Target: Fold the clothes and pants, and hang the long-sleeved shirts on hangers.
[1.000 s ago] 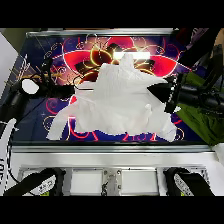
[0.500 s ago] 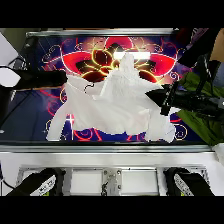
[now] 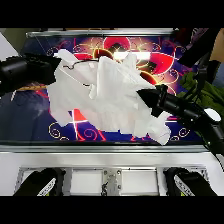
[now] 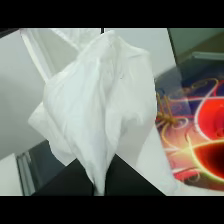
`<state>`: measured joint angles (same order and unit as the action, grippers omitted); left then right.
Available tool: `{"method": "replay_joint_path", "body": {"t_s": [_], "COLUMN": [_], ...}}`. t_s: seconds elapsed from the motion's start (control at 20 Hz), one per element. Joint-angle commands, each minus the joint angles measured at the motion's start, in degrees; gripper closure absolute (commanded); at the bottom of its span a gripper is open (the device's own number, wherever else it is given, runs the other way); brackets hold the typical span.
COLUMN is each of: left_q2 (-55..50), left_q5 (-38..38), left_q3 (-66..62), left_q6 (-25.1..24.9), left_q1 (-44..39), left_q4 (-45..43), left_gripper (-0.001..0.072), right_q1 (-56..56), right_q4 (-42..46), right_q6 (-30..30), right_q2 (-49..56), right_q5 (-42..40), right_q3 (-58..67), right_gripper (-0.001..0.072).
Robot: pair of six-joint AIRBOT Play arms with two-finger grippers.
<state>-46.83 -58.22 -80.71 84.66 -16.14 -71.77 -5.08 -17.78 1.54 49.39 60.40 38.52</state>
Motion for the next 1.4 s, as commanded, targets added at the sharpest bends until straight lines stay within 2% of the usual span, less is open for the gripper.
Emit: {"method": "replay_joint_path", "body": {"t_s": [0.0,0.1,0.25,0.45,0.6,0.8,1.0,1.15,1.25,1.35], "left_q2": [3.58,4.22,2.89,-0.46,-0.90,1.38,4.24,5.22,3.72,0.50], "left_q5": [-1.84,-3.69,-5.55,-3.63,-2.62,-0.90,-0.61,1.49,0.31,-3.43], "left_q3": [-0.70,-0.68,-0.70,-0.70,-0.72,-0.70,-0.70,-0.79,-3.43,-8.76], "left_q6": [6.23,8.90,8.92,7.85,6.60,6.60,6.62,6.64,6.64,6.62], "left_q1": [-5.81,-5.57,-0.35,4.48,3.08,-1.60,-7.91,-12.39,-13.68,-14.62], "left_q4": [-14.27,-20.61,-21.40,-14.03,-10.78,-10.80,-10.75,-11.04,-11.06,-11.06], "left_gripper": [0.0700,0.0699,0.0699,0.0699,0.0699,0.0699,0.0699,0.0699,0.0699,0.0699], "right_q1": [-3.04,-3.04,-3.02,-3.17,-4.31,-6.95,-10.58,-14.56,-16.90,-18.27], "right_q4": [-10.34,-10.05,-6.93,-0.61,0.20,-1.92,-13.94,-17.11,-21.46,-23.02], "right_q6": [-4.74,-2.58,0.04,4.59,4.24,0.11,-8.13,-10.49,-14.10,-15.28], "right_q2": [0.39,0.04,-1.57,-2.05,-1.97,-0.20,4.20,8.02,10.03,11.19], "right_q5": [3.41,6.08,6.03,5.99,3.96,-0.20,-0.61,0.26,2.45,2.60], "right_q3": [-0.59,-0.59,-0.59,-0.59,-0.61,-0.61,-0.59,-0.59,-0.52,0.33], "right_gripper": [0.0710,0.0709,0.0710,0.0709,0.0709,0.0710,0.0710,0.0710,0.0710,0.0709]}}
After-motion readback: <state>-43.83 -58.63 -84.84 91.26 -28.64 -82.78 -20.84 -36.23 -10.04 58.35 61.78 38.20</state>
